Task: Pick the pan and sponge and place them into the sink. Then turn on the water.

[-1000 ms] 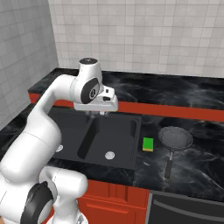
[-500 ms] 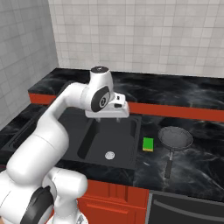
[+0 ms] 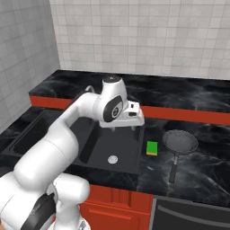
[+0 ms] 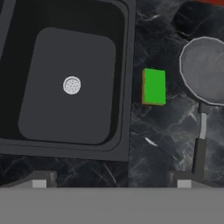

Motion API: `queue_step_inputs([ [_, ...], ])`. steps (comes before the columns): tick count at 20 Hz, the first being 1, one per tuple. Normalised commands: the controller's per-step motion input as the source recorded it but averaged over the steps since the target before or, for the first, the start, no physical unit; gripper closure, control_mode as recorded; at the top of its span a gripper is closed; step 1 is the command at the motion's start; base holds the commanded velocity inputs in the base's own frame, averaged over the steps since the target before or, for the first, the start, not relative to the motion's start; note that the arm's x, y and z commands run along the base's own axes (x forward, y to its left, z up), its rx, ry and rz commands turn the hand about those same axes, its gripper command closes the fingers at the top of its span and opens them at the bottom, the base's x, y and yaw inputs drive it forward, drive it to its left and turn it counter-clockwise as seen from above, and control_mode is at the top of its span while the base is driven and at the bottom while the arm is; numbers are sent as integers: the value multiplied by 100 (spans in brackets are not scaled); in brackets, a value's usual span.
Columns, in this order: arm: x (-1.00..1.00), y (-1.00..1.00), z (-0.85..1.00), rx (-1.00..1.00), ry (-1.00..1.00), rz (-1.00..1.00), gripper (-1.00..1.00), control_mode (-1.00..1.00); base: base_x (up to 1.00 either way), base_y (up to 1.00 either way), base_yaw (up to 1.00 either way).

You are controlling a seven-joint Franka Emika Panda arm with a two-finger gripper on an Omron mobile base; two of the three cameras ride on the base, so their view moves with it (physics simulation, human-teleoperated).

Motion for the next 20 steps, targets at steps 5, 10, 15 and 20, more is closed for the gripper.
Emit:
queue_step_inputs([
  [5, 1, -45, -19, -2, 0, 0, -100, -100, 0, 0, 0],
  [10, 2, -46, -22, 0, 0, 0, -100, -100, 0, 0, 0],
  [15, 2, -44, -22, 0, 0, 0, -100, -100, 0, 0, 0],
  [20, 4, -41, -25, 0, 0, 0, -100, -100, 0, 0, 0],
])
